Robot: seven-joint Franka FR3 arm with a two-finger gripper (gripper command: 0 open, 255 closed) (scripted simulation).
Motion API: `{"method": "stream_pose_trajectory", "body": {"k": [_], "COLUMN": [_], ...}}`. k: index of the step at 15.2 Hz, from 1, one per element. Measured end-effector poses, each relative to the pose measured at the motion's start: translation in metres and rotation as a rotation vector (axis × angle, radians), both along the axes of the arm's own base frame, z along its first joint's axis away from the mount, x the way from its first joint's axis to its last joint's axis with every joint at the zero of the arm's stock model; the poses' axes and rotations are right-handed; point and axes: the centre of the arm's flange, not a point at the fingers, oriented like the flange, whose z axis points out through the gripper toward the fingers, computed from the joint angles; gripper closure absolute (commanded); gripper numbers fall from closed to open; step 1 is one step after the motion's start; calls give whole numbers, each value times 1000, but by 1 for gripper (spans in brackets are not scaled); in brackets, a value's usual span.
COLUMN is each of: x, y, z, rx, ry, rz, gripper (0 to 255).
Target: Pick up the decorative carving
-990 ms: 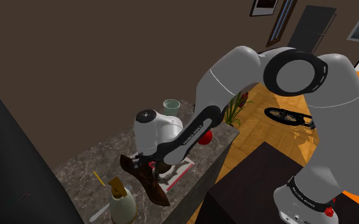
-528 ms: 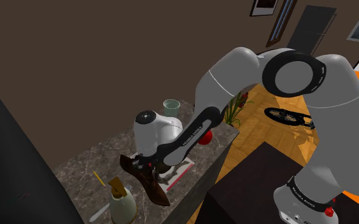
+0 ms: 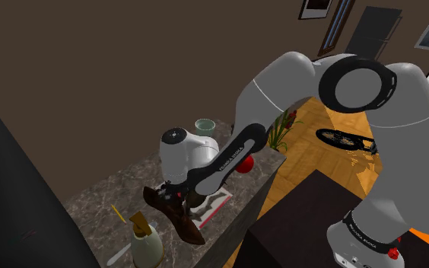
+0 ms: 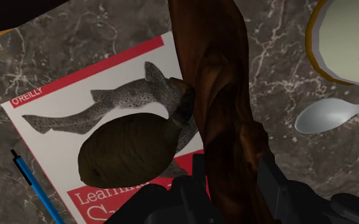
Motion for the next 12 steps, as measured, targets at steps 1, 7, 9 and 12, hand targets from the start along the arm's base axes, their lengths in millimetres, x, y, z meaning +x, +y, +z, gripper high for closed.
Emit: {"method": "stream_pose_trajectory", "body": {"k": [1, 7, 9, 12], "x": [-1, 0, 0, 1], "y": [-1, 0, 1, 0], "z": [5, 36, 47, 61], "rx": [0, 0, 0, 0], "ry": [0, 0, 0, 0], "rz": [0, 0, 0, 0], "gripper": [255, 255, 255, 255]}}
